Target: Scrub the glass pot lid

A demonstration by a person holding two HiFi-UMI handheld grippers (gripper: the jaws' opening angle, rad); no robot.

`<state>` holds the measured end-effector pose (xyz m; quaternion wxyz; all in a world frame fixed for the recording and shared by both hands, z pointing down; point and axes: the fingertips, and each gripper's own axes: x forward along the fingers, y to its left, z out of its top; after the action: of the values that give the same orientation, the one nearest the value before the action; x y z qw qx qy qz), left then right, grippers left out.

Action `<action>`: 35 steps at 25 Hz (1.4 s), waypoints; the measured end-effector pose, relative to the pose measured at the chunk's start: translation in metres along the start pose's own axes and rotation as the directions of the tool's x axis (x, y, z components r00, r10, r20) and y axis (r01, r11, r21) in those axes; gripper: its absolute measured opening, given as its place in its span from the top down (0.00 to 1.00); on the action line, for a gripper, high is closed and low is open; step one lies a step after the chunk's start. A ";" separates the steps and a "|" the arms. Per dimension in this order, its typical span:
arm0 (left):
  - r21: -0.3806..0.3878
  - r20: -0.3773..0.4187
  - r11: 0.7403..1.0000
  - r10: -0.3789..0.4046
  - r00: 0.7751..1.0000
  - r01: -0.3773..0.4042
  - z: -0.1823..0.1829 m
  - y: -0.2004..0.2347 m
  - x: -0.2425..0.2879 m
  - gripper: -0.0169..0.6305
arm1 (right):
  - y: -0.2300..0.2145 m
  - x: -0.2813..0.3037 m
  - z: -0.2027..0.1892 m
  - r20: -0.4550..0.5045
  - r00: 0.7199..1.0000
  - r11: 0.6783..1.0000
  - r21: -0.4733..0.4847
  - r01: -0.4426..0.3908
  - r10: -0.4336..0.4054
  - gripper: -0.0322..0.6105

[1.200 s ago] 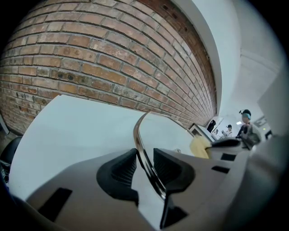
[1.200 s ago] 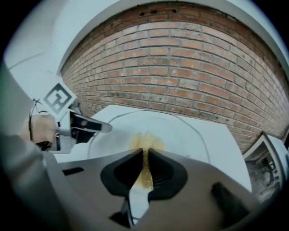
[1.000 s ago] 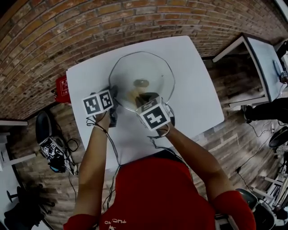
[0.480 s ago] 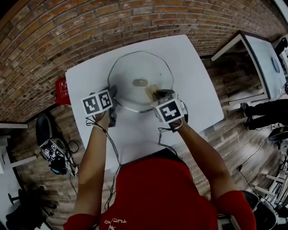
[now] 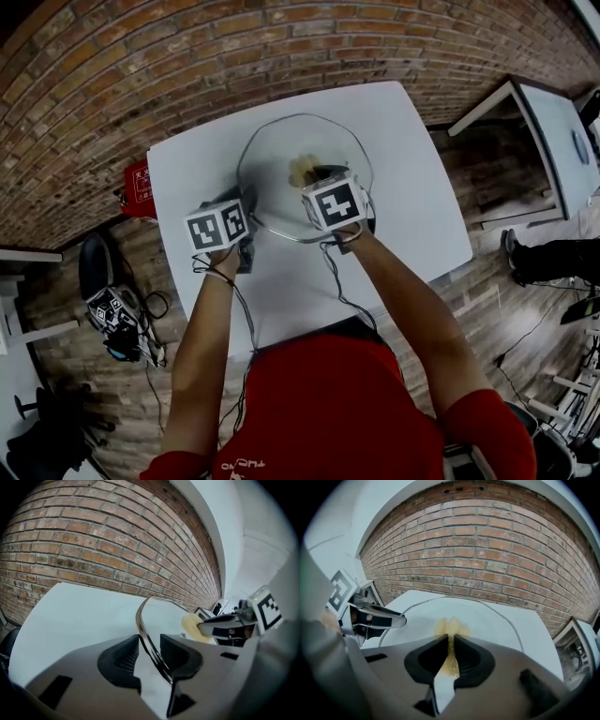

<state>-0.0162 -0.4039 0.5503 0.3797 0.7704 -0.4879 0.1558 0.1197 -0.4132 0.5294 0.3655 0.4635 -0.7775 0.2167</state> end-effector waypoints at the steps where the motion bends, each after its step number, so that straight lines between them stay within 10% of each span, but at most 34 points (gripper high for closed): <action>1: -0.002 0.003 1.000 -0.004 1.000 0.004 -0.001 -0.001 -0.001 0.77 | 0.003 0.007 0.002 -0.013 1.000 1.000 -0.003 0.000 0.000 0.87; 9: 0.019 0.057 1.000 -0.019 0.998 0.018 0.005 0.009 -0.011 0.68 | 0.006 0.029 0.001 -0.016 0.999 0.999 -0.027 0.029 -0.029 0.86; 15: 0.114 0.281 0.991 0.039 0.959 -0.073 0.050 0.009 -0.055 0.66 | 0.012 0.003 0.020 0.139 0.990 1.000 -0.007 -0.006 0.007 0.71; 20: 0.332 0.493 0.942 -0.125 0.861 -0.054 0.098 -0.067 -0.108 0.67 | 0.042 -0.076 0.080 0.526 0.847 0.995 -0.099 -0.030 0.078 0.72; 25: 0.473 0.559 0.877 -0.221 0.800 -0.088 0.118 -0.128 -0.144 0.79 | 0.067 -0.146 0.113 0.700 0.706 0.987 -0.159 0.007 0.108 0.84; 35: 0.490 0.592 0.865 -0.239 0.769 -0.107 0.116 -0.154 -0.171 0.94 | 0.080 -0.185 0.116 0.750 0.647 0.985 -0.174 -0.004 0.135 0.90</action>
<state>0.0216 -0.3448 0.3028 -0.0133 0.8650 -0.5015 -0.0076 0.0629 -0.3496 0.3130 0.0334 0.4512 -0.8907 -0.0446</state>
